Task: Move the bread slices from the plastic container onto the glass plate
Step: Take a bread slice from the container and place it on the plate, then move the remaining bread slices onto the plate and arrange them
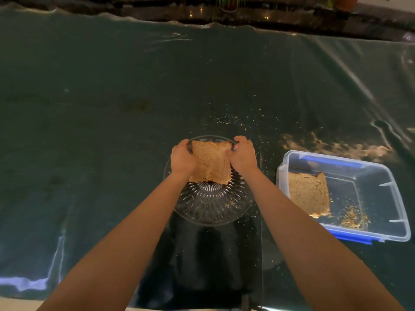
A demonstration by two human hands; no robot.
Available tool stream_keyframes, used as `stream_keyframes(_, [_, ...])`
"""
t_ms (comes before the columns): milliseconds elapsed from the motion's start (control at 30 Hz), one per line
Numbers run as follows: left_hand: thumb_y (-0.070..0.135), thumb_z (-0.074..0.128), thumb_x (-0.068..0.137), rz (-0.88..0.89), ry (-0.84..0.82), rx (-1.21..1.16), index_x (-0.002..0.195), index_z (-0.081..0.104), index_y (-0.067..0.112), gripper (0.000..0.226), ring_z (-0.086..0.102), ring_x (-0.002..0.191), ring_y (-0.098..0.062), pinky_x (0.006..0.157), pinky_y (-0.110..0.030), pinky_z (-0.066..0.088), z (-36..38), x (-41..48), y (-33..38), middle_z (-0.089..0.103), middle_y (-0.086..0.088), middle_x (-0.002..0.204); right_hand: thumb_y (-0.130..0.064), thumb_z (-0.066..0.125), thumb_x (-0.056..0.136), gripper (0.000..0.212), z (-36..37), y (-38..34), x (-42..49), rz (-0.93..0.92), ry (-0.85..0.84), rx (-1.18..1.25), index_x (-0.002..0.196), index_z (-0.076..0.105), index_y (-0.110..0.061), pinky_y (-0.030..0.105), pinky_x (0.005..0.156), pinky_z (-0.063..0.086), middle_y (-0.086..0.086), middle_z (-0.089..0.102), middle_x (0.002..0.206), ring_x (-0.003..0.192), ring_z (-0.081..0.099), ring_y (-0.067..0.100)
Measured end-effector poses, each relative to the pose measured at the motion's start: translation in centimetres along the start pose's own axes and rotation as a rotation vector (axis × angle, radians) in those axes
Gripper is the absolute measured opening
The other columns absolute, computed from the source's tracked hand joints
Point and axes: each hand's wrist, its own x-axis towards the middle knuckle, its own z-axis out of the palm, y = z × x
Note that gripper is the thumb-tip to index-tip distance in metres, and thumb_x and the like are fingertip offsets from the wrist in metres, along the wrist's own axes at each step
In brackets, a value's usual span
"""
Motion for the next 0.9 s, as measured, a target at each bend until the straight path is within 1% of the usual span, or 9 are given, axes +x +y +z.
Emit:
stream_keyframes(100, [-0.003, 0.040, 0.088, 0.000, -0.003, 0.003, 0.138, 0.047, 0.005, 0.052, 0.048, 0.130, -0.030, 0.104, -0.035, 0.040, -0.6, -0.9, 1.1, 0.050, -0.016, 0.140, -0.014, 0.061, 0.084, 0.049, -1.8, 0.3, -0.2, -0.010, -0.057, 0.031, 0.130, 0.044, -0.005, 0.034, 0.094, 0.042, 0.019, 0.051, 0.128, 0.111, 0.055, 0.031])
stream_keyframes(167, [-0.002, 0.040, 0.089, 0.025, -0.005, 0.003, 0.142, 0.043, 0.006, 0.054, 0.044, 0.134, -0.028, 0.110, -0.033, 0.035, -0.8, -1.4, 2.1, 0.047, -0.015, 0.144, -0.019, 0.064, 0.083, 0.049, -3.2, 0.3, -0.3, 0.002, -0.099, 0.075, 0.128, 0.047, -0.004, 0.034, 0.091, 0.044, 0.019, 0.056, 0.123, 0.108, 0.058, 0.031])
stream_keyframes(267, [-0.001, 0.042, 0.088, 0.066, -0.021, -0.048, 0.140, 0.045, 0.006, 0.053, 0.047, 0.132, -0.026, 0.109, -0.033, 0.037, -0.6, -3.0, 4.4, 0.051, -0.013, 0.141, -0.016, 0.064, 0.084, 0.045, -6.3, 0.5, -1.0, 0.047, -0.167, 0.240, 0.124, 0.050, -0.005, 0.040, 0.093, 0.050, 0.018, 0.058, 0.122, 0.098, 0.058, 0.026])
stream_keyframes(467, [0.006, 0.047, 0.090, 0.114, -0.095, -0.182, 0.133, 0.052, 0.009, 0.043, 0.056, 0.121, -0.023, 0.102, -0.029, 0.045, 1.3, -6.4, 9.3, 0.059, -0.009, 0.130, -0.015, 0.060, 0.088, 0.038, -13.5, 2.0, -2.6, 0.051, -0.259, 0.317, 0.123, 0.053, -0.003, 0.035, 0.086, 0.052, 0.016, 0.061, 0.113, 0.093, 0.061, 0.024])
stream_keyframes(567, [0.008, 0.050, 0.087, 0.115, -0.156, -0.230, 0.129, 0.057, 0.008, 0.042, 0.055, 0.123, -0.027, 0.106, -0.039, 0.044, 2.9, -7.8, 11.5, 0.060, -0.012, 0.130, -0.014, 0.059, 0.088, 0.034, -16.9, 3.6, -3.3, 0.071, -0.245, 0.314, 0.120, 0.056, -0.002, 0.036, 0.088, 0.051, 0.012, 0.061, 0.104, 0.091, 0.061, 0.024])
stream_keyframes(667, [0.009, 0.052, 0.086, 0.080, -0.215, -0.244, 0.123, 0.061, 0.006, 0.039, 0.057, 0.122, -0.031, 0.105, -0.039, 0.046, 5.2, -9.1, 13.2, 0.062, -0.017, 0.126, -0.011, 0.058, 0.089, 0.030, -19.6, 5.8, -4.0, 0.110, -0.200, 0.299, 0.117, 0.057, 0.000, 0.038, 0.088, 0.051, 0.014, 0.060, 0.100, 0.087, 0.061, 0.025])
stream_keyframes(767, [0.013, 0.053, 0.081, 0.037, -0.322, -0.231, 0.091, 0.066, 0.008, 0.017, 0.059, 0.119, -0.036, 0.102, -0.043, 0.048, 7.6, -11.0, 14.4, 0.064, -0.020, 0.111, -0.010, 0.055, 0.090, 0.031, -21.3, 8.4, -4.5, 0.151, -0.171, 0.277, 0.117, 0.056, 0.004, 0.029, 0.072, 0.051, 0.020, 0.059, 0.098, 0.074, 0.058, 0.021])
stream_keyframes(800, [0.012, 0.053, 0.083, 0.030, -0.362, -0.225, 0.091, 0.065, 0.006, 0.016, 0.058, 0.120, -0.037, 0.102, -0.042, 0.048, 8.5, -11.6, 14.7, 0.063, -0.021, 0.112, -0.011, 0.055, 0.090, 0.030, -21.7, 9.4, -4.7, 0.168, -0.162, 0.270, 0.116, 0.057, 0.004, 0.031, 0.073, 0.051, 0.024, 0.061, 0.101, 0.077, 0.059, 0.022])
stream_keyframes(900, [0.013, 0.047, 0.093, 0.034, -0.407, -0.114, 0.125, 0.056, 0.001, 0.035, 0.057, 0.114, -0.030, 0.090, -0.033, 0.046, 11.1, -13.3, 15.0, 0.058, -0.018, 0.128, -0.012, 0.055, 0.090, 0.027, -22.4, 11.9, -4.9, 0.230, -0.148, 0.250, 0.114, 0.059, 0.002, 0.037, 0.087, 0.050, 0.026, 0.063, 0.116, 0.098, 0.063, 0.033])
